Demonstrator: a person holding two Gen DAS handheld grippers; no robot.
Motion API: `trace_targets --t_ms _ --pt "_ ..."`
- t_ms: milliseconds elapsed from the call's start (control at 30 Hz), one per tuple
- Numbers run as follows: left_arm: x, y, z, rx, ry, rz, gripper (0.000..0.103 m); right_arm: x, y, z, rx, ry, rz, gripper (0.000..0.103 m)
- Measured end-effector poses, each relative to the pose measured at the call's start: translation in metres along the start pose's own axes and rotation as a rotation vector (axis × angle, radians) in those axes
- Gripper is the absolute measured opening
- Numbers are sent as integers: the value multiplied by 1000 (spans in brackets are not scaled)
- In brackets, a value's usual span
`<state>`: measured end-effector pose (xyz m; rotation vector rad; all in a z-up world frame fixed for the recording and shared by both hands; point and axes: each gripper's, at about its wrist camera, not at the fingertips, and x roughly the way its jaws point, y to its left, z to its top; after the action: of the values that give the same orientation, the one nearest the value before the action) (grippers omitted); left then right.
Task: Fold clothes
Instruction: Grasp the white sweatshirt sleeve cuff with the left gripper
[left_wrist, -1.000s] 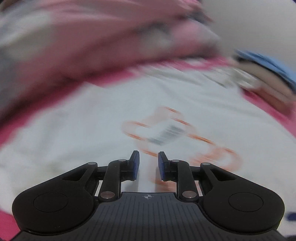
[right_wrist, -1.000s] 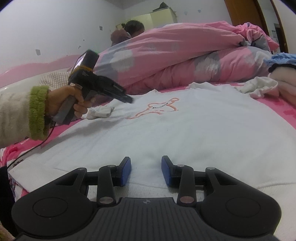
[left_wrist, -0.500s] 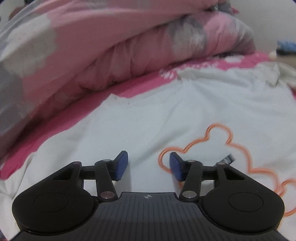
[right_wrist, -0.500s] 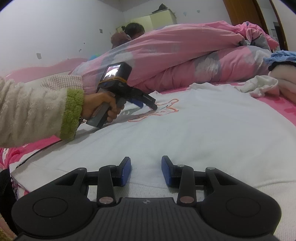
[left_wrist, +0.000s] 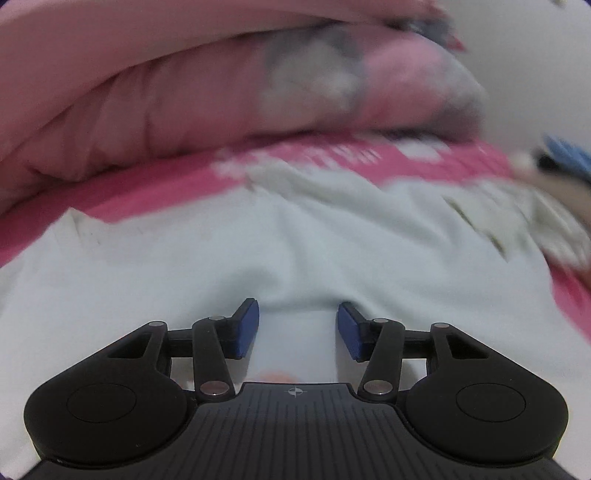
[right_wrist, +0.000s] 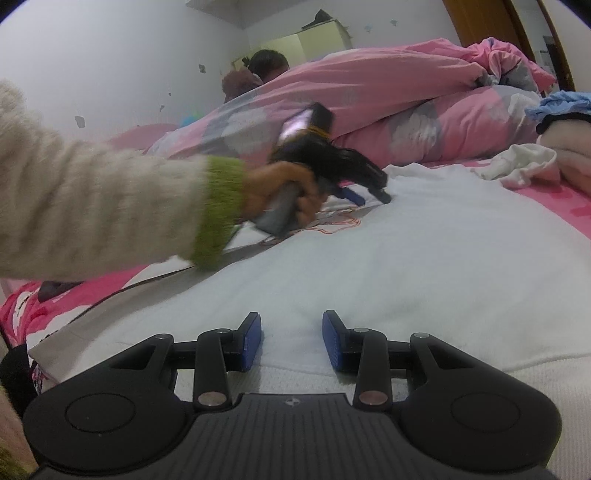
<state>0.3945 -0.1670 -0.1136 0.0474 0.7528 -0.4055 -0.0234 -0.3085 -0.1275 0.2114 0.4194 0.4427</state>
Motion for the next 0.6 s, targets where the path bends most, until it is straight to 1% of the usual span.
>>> trace_targets --t_ms 33,133,300,400,500,567,600 --pt "3 4 7 -32 -4 16 49 0 0 0 4 -1 2 39" --pt "-17 25 22 -97 -19 85 49 0 0 0 8 -3 2 39" --pt "-143 84 42 -159 -142 125 51 -1 2 -1 3 -5 -3 39" --pt "-254 123 51 -134 -236 256 52 -1 3 -2 0 -4 -5 39" --pt "-363 154 51 -82 -312 459 56 1 4 0 -4 4 -11 39" --pt "-416 166 41 -26 -345 561 61 1 5 1 -9 9 -16 39" --pt "-429 170 32 -6 -331 579 62 1 5 1 -10 11 -19 39"
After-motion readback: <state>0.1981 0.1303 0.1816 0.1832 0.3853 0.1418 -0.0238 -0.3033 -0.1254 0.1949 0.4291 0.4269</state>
